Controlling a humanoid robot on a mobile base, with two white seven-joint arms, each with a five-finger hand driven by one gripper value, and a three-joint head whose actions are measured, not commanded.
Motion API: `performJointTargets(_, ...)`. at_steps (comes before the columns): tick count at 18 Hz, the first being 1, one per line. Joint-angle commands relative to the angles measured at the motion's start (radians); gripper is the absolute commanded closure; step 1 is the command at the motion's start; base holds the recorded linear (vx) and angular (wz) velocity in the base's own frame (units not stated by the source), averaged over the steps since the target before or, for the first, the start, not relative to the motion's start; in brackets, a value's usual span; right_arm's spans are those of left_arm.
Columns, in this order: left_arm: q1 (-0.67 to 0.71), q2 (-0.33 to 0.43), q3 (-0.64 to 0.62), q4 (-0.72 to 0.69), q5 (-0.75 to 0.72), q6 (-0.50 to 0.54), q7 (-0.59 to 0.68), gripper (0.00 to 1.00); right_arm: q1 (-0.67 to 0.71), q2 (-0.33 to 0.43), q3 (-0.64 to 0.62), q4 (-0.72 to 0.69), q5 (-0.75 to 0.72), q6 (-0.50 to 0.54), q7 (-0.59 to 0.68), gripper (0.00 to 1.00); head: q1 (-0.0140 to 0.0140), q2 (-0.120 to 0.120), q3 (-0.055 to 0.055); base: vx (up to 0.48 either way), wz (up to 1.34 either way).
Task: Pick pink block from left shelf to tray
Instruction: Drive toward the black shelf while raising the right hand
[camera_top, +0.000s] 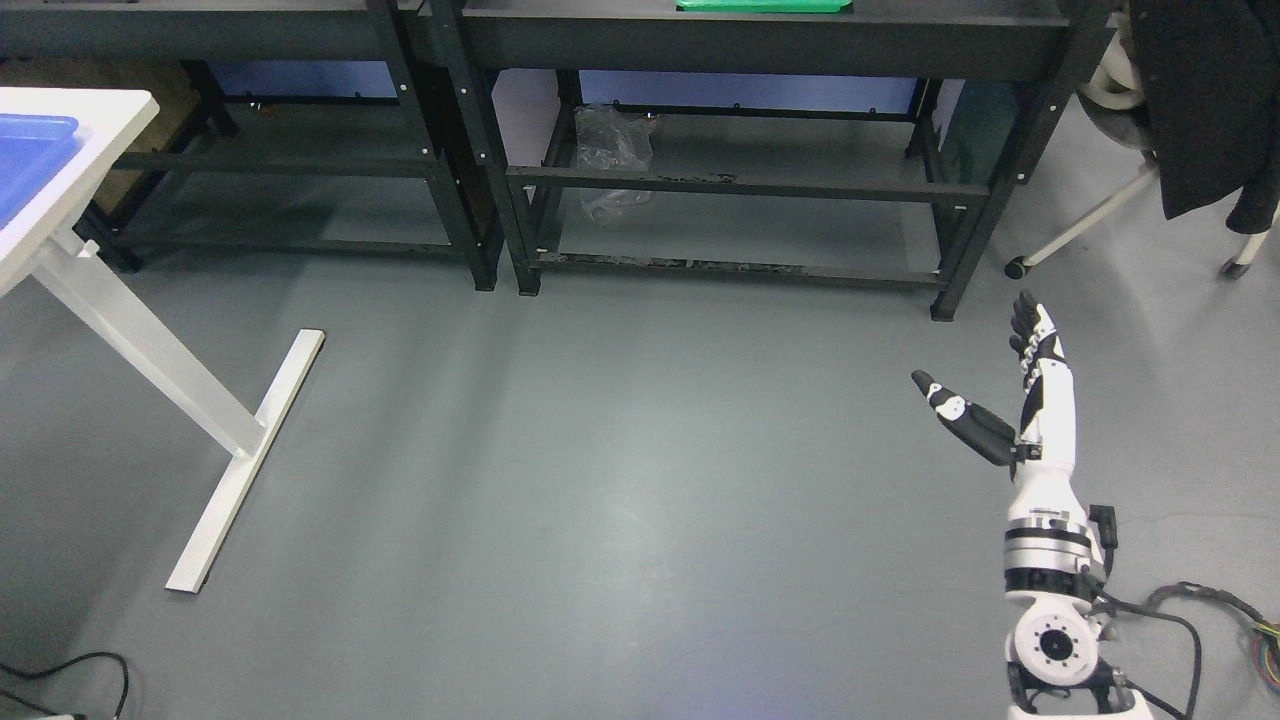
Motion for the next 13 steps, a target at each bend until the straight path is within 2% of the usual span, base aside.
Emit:
performJointTargets(1, -0.029, 0.017, 0.0, -0.017, 0.0, -0.001, 0.001, 0.0, -0.003, -0.017, 0.017, -0.025, 0.83, -0.054, -0.021, 0.0, 0.0, 0.0, 0.0, 0.142, -0.06)
performJointTargets(3, -0.029, 0.017, 0.0, -0.017, 0.0, -0.001, 0.001, 0.0, -0.003, -0.017, 0.017, -0.025, 0.873, -0.051, -0.021, 0.01, 0.0, 0.0, 0.0, 0.154, -0.08)
performJointTargets(6, -0.029, 0.017, 0.0, -0.017, 0.0, -0.001, 0.001, 0.0, 0.004, -0.017, 0.021, -0.025, 1.131, -0.034, -0.021, 0.01, 0.0, 0.0, 0.0, 0.166, -0.11)
performJointTargets(8, -0.029, 0.017, 0.0, -0.017, 0.0, -0.001, 0.001, 0.0, 0.005, -0.017, 0.063, -0.025, 1.234, 0.0, -0.021, 0.01, 0.0, 0.0, 0.0, 0.176, -0.13)
performJointTargets(13, -0.029, 0.017, 0.0, -0.017, 0.0, -0.001, 0.001, 0.0, 0.004, -0.017, 0.095, -0.025, 1.271, 0.039, -0.088, 0.01, 0.0, 0.0, 0.0, 0.131, 0.09)
